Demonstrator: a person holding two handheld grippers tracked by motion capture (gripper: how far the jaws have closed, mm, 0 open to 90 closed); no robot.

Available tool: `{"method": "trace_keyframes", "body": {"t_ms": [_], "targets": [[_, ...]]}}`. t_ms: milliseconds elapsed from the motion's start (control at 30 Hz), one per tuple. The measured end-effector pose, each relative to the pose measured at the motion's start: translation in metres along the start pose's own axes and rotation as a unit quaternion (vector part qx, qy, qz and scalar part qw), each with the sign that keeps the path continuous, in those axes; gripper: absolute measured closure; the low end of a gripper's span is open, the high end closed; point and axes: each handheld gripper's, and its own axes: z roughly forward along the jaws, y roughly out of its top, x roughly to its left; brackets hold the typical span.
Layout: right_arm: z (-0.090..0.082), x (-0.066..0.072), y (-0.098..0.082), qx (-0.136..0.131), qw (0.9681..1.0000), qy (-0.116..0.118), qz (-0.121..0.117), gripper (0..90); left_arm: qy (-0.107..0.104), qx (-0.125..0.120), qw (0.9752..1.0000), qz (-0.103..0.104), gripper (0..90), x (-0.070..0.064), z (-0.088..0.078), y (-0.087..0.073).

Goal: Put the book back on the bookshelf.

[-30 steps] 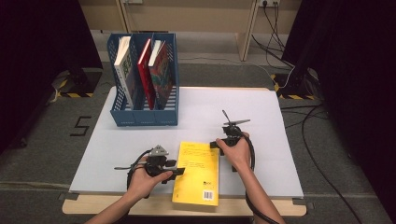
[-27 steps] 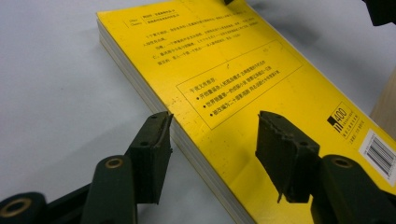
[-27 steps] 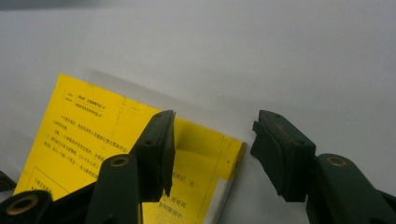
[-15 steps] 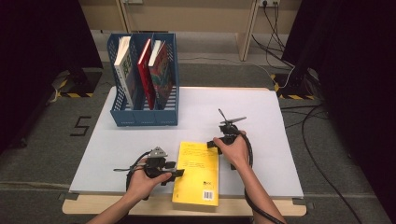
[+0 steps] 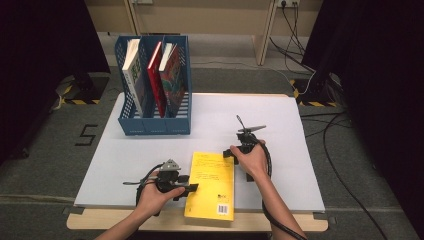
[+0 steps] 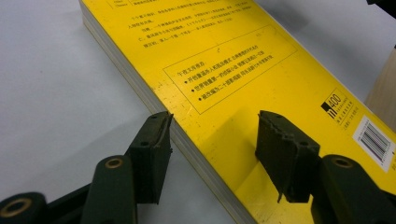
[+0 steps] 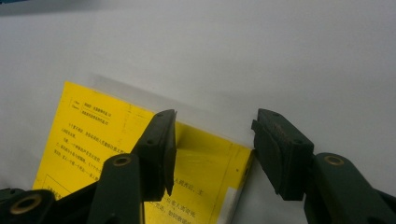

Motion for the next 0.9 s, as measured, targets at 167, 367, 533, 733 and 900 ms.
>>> {"method": "trace_keyframes", "body": {"t_ms": [167, 367, 533, 733, 900], "targets": [[0.0003, -0.0003, -0.0006, -0.001, 1.0, -0.002, -0.006, 49.2, 0.0, 0.002, 1.0, 0.001, 44.1, -0.0002, 0.001, -0.0008], [0.0011, 0.0022, -0.0012, -0.005, 0.9999, -0.012, 0.002, 50.4, -0.002, 0.003, 1.0, -0.002, 44.0, 0.0003, 0.0014, -0.0017], [0.0004, 0.0009, -0.0013, -0.008, 0.9998, -0.007, 0.014, 50.8, -0.004, 0.001, 1.0, -0.007, 44.1, 0.0001, 0.002, -0.0029], [-0.0015, -0.003, -0.0005, -0.001, 0.9995, 0.007, 0.031, 50.3, -0.005, 0.0, 0.9999, -0.01, 44.2, 0.0005, 0.0021, -0.0037], [0.0002, 0.0025, -0.0026, -0.004, 0.9998, -0.01, 0.016, 50.4, -0.005, 0.002, 0.9999, -0.013, 44.1, 0.0003, 0.0023, -0.0033]]}}
